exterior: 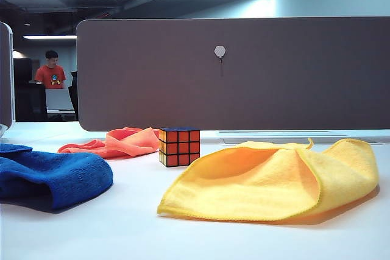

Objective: Pick up a rag that is the same color as the top surface of the Rubik's Cube and cover the cube with it.

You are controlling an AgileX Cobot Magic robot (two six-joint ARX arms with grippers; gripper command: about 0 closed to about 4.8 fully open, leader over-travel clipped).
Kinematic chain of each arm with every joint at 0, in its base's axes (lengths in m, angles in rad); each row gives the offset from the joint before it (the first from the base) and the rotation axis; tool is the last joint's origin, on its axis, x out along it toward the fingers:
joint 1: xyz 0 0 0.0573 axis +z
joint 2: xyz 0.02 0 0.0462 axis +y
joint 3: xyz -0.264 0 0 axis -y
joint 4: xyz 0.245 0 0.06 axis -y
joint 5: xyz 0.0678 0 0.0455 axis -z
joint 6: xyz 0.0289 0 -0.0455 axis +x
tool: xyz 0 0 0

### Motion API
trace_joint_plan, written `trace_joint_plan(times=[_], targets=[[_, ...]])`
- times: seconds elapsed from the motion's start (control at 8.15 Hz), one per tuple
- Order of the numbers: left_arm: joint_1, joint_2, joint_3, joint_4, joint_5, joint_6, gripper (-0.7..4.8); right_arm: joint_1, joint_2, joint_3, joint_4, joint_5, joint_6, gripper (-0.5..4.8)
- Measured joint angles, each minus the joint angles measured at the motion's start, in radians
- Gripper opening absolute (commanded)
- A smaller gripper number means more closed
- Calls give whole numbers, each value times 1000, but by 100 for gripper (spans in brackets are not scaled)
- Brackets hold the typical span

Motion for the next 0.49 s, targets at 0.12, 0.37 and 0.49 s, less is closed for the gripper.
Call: trace_joint_plan(times=[0.12, 0.37, 0.49], targets=[[0, 0, 0, 0, 0, -19, -5, 0, 0, 0, 0, 0, 4, -1], [0, 0, 10, 4, 0, -23, -5, 0, 0, 29, -8, 0, 5, -1], [0, 0, 18, 4, 0, -25, -5, 0, 0, 42, -9, 0, 5, -1]])
